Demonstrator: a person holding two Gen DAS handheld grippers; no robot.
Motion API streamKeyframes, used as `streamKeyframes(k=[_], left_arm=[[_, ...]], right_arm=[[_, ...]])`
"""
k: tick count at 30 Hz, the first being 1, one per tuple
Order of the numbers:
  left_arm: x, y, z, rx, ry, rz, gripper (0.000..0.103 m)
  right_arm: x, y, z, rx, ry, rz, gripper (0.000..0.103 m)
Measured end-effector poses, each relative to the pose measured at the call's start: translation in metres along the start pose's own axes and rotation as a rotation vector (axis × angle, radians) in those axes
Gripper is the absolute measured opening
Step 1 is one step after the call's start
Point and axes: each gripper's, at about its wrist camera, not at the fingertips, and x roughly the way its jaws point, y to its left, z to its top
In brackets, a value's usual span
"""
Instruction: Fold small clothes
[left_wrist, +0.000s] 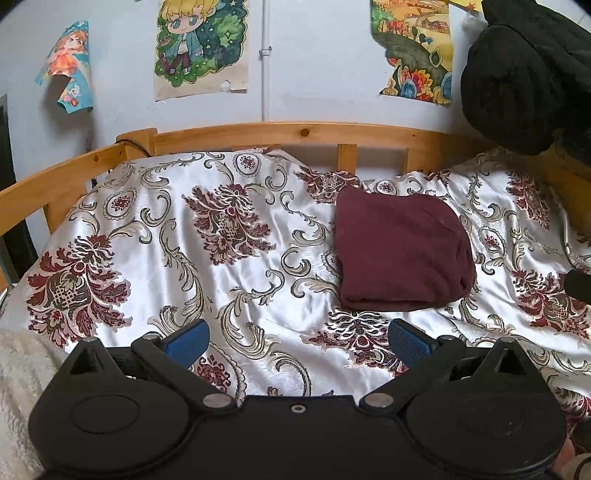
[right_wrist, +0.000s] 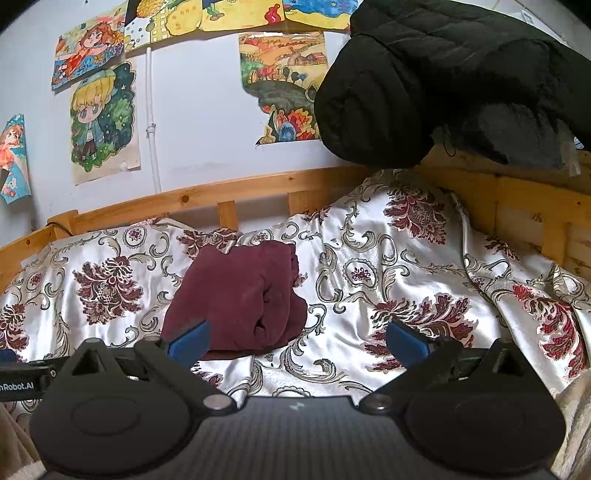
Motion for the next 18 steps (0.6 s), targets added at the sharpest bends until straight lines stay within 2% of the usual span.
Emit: streamKeyframes(k=[18], left_arm=[[0.0003, 0.0005, 0.0007, -0.002, 0.007, 0.005, 0.102]], right_arm=[[0.0023, -0.0006, -0.001, 0.0, 0.019, 0.001, 0.103]])
